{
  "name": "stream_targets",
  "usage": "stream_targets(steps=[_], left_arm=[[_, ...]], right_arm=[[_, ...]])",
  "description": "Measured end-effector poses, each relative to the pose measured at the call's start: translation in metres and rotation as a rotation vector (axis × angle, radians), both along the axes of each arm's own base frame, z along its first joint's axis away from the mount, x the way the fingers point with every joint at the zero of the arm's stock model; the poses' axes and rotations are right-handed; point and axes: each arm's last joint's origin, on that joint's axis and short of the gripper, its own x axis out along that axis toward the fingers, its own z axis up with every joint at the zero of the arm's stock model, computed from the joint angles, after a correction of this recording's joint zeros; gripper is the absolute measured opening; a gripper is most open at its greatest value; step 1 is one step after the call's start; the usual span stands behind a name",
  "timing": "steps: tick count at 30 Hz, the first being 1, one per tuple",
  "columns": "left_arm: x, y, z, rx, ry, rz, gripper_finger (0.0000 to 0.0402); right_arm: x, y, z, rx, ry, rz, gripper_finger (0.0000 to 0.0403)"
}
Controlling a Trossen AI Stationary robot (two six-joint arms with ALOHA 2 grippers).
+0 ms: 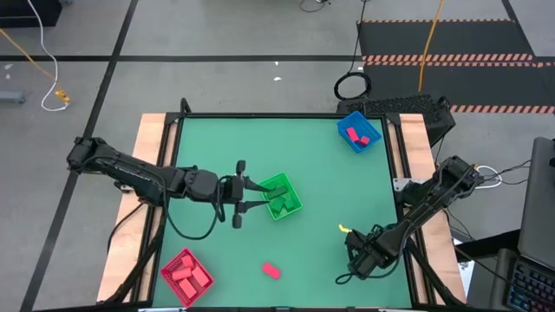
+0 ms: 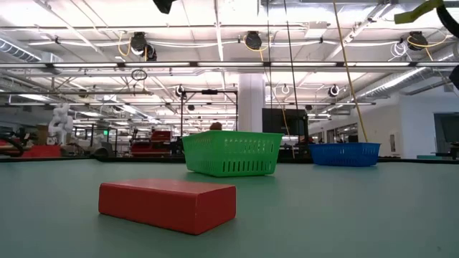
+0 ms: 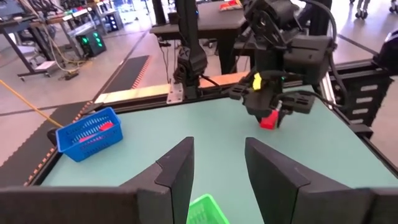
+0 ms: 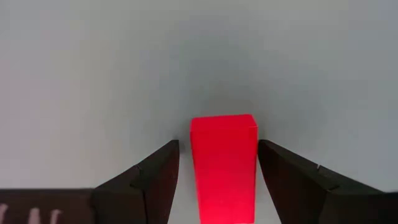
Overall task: Sort & place blocks by color
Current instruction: Put the light pink block into the blue bin
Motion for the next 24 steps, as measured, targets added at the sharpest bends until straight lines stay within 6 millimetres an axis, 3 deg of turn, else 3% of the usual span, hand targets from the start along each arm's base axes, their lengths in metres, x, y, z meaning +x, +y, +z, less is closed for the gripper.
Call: stream_targets(steps=[8, 14, 24], left_arm=[[-0.0015, -0.0033, -0.0031, 0.0, 0.033, -0.01, 0.0145], [-0.0022, -0.0042, -0.0047, -0.012, 0.05, -0.01, 0.0145], [-0.0023, -0.0042, -0.005, -0.015, 0.053, -0.009, 0.0145]], right_arm=[[-0.0017, -0.002, -0.002, -0.006, 0.004, 0.045, 0.0203], [-0.0018, -0.0027, -0.0021, -0.012, 0.007, 0.045, 0.0124], [-0.0005, -0.006, 0.0051, -0.051, -0.058, 0.041, 0.0123]])
